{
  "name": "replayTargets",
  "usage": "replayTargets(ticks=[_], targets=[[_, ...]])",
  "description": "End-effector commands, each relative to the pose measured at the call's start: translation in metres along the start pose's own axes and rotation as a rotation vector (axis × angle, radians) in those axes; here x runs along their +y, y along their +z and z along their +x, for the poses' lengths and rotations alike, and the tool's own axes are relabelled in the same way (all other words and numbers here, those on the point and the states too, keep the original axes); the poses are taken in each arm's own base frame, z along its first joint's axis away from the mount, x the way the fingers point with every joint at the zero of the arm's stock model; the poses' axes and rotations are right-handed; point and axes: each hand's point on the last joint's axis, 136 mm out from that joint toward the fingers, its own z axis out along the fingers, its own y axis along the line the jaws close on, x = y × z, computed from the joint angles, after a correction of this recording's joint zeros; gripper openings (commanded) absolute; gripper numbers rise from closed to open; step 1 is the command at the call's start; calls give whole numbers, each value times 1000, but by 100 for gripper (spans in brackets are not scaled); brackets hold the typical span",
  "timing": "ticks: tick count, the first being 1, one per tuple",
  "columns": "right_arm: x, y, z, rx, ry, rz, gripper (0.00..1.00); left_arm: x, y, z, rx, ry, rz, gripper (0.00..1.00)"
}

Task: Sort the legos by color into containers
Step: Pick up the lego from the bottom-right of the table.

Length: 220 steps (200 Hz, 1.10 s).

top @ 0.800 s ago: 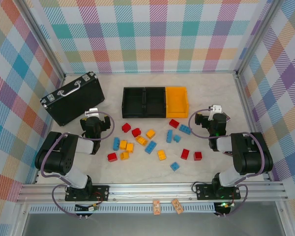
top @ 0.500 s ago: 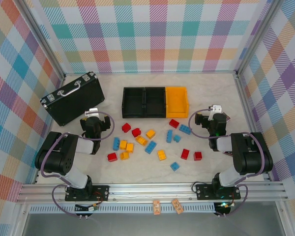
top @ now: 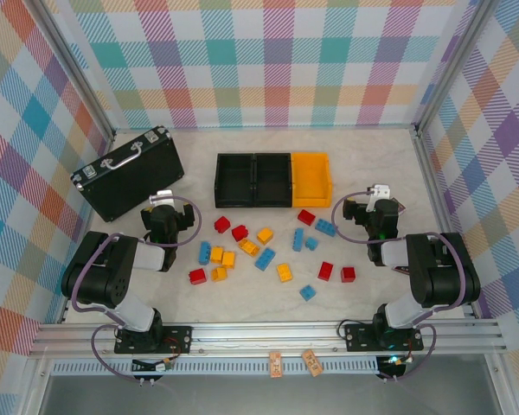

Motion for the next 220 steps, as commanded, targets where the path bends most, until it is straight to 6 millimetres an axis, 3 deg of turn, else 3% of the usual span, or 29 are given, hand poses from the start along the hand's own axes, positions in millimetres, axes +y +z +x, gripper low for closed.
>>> replayTargets(ticks=[1,61,99,128,156,176,195,207,220], targets=[[2,0,-14,-41,12,-14,99,1,2,-15,-47,-31,8,100],[5,-5,-22,-37,5,-30,99,-1,-1,-23,-33,-26,26,100],[6,-18,-43,24,13,-31,99,-5,-13,-55,0,-3,54,100],[18,-36,-70,10,70,-95,99,-2,-30,-90,-3,-105,54,100],[15,-60,-104,19,308,-79,99,-12,-54,-119,-14,-332,148,99],[10,-79,-96,143,520,-19,99,-2,-67,-112,67,-529,100,99],[21,-88,-95,180,561,-70,100,-20,-75,-106,144,-512,197,100],[32,-94,-93,233,569,-125,90,-34,-80,-98,225,-499,265,98],[43,-101,-80,366,575,-151,78,-52,-87,-88,327,-469,355,86]])
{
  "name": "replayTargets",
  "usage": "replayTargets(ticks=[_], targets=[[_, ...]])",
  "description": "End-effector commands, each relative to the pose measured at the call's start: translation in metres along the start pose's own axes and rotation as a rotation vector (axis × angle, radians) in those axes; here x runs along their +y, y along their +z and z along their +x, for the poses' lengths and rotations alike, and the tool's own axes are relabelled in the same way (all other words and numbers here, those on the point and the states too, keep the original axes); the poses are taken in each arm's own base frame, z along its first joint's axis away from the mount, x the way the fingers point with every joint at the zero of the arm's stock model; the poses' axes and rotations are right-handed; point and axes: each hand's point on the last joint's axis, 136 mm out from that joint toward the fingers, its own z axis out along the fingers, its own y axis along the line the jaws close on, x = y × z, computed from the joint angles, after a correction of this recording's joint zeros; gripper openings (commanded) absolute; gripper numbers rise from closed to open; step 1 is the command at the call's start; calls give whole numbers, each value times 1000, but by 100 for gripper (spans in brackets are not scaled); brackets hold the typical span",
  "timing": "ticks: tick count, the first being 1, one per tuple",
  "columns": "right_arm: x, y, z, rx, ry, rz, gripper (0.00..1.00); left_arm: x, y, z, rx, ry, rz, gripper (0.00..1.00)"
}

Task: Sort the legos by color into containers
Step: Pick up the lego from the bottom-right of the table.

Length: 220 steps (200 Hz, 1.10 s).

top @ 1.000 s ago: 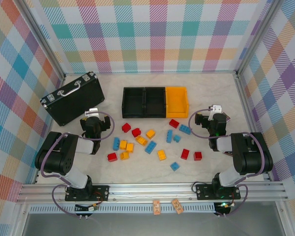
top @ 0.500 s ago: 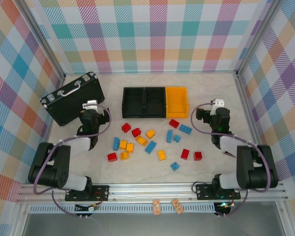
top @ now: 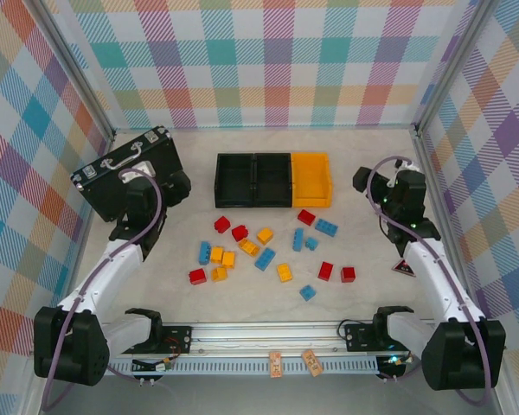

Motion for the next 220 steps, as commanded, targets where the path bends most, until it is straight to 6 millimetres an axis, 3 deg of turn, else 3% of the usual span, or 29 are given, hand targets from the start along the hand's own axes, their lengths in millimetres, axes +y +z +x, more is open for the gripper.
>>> replayTargets(ticks=[1,28,70,99,148,182,220], targets=[[1,-10,45,279,127,20,78,-16,-7,42,269,-42,90,85],[-13,-26,88,539,134,157,60,-44,-18,83,494,-48,238,69],[-37,-64,131,751,73,364,60,-80,-55,154,753,110,325,67],[-39,-79,161,867,36,430,61,-100,-72,192,853,208,357,67],[-46,-93,204,969,-19,530,64,-112,-81,215,922,288,382,67],[-59,-97,218,996,-65,596,67,-112,-79,226,947,295,375,67],[-65,-88,234,1027,-67,591,65,-116,-76,233,959,303,373,67]])
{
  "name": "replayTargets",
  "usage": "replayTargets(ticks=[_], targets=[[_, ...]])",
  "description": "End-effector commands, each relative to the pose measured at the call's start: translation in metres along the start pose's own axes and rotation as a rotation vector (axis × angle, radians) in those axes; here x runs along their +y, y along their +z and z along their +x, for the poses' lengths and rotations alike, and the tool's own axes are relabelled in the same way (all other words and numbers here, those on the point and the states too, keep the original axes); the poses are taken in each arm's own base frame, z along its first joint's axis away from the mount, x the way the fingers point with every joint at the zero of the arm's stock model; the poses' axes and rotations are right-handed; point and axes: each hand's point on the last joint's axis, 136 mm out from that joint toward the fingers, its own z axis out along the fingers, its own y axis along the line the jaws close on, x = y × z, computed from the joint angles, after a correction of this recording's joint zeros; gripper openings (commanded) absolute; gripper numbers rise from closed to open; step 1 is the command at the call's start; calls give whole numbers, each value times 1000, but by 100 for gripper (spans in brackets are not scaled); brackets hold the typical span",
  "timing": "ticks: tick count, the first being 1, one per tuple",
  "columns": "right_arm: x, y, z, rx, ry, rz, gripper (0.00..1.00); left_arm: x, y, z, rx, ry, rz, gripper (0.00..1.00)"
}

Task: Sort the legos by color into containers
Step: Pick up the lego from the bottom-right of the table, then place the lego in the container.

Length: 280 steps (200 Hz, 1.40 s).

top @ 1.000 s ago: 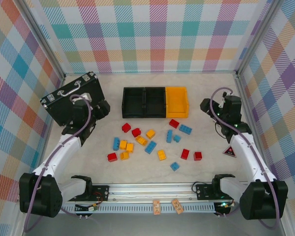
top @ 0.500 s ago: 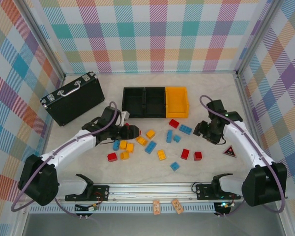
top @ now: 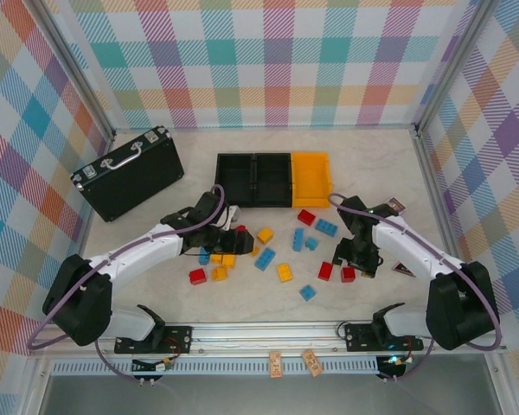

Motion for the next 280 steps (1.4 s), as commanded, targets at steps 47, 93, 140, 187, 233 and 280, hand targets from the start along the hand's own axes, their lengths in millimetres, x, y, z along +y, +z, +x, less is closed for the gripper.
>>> replayTargets(ticks=[47,93,140,187,233,280], targets=[[2,25,-2,26,-16,29,59,-8,10,1,20,20,-16,66],[5,26,-3,32,-43,25,35,-8,16,5,20,13,-31,64],[6,21,-3,27,-53,12,26,-9,17,5,7,13,-43,63],[14,-12,-15,-51,-57,-28,26,-14,10,-4,-35,2,-37,63],[54,-57,-56,-189,-92,-144,26,-18,-6,-26,-148,-38,-54,63],[111,-92,-118,-310,-155,-211,26,-25,-19,-48,-229,-69,-68,64]])
